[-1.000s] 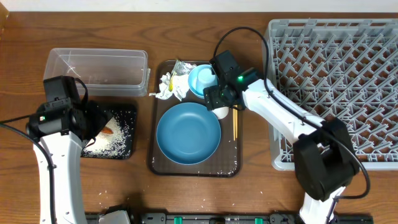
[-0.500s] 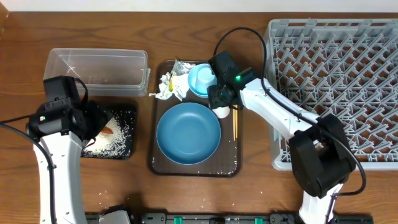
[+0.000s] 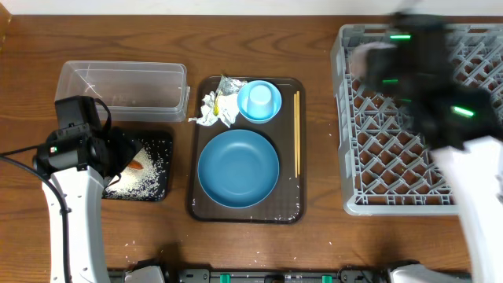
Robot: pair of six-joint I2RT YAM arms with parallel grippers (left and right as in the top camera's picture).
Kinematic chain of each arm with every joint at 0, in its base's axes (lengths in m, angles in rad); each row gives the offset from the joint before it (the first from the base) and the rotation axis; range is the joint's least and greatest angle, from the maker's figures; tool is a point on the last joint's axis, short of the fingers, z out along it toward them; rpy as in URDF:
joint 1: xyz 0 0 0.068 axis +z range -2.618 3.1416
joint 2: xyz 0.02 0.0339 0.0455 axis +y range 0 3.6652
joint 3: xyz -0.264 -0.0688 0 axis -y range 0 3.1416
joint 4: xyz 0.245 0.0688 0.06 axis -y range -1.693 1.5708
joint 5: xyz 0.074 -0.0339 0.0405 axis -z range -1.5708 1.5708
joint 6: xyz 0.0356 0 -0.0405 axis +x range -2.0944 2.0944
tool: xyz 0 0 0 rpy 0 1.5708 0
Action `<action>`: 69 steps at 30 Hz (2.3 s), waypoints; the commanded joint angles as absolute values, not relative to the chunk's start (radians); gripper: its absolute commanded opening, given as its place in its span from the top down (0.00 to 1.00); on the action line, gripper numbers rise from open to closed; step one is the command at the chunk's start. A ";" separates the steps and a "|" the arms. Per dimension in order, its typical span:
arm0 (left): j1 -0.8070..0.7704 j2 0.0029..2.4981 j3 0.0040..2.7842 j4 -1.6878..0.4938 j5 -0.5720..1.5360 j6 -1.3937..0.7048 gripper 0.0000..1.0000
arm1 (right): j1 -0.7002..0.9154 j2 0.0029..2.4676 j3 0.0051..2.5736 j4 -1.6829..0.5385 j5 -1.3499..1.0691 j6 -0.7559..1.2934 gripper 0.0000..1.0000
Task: Sort waste into correct bins and load items into the dishwasher rack
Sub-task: 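Grasp the white cup with the right gripper and lift it, then lower the white cup into the dish rack and release, then reach the right gripper to the light blue cup and grasp it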
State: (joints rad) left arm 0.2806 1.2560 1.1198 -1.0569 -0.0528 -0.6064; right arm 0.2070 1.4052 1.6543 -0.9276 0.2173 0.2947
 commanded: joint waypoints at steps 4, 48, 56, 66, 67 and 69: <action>0.287 1.261 1.133 -1.061 -0.068 -0.615 0.02 | -0.164 1.380 1.646 -0.952 0.321 0.268 0.53; 0.287 1.261 1.133 -1.061 -0.068 -0.615 0.02 | -0.346 1.560 1.627 -0.905 -0.263 0.186 0.01; 0.287 1.261 1.133 -1.061 -0.068 -0.615 0.02 | -0.014 1.627 1.626 -0.786 -0.506 0.186 0.01; 0.287 1.261 1.133 -1.061 -0.068 -0.615 0.02 | 0.468 1.903 1.628 -0.575 -0.136 0.241 0.01; 0.287 1.261 1.133 -1.061 -0.068 -0.615 0.02 | 0.498 1.931 1.628 -0.560 -0.088 0.253 0.01; 0.287 1.261 1.133 -1.061 -0.068 -0.615 0.02 | 0.545 1.981 1.628 -0.543 0.028 0.301 0.01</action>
State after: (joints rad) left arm 0.2806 1.2560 1.1198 -1.0565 -0.0528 -0.6064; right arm 0.4999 1.9369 1.6268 -0.5549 -0.1917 0.2367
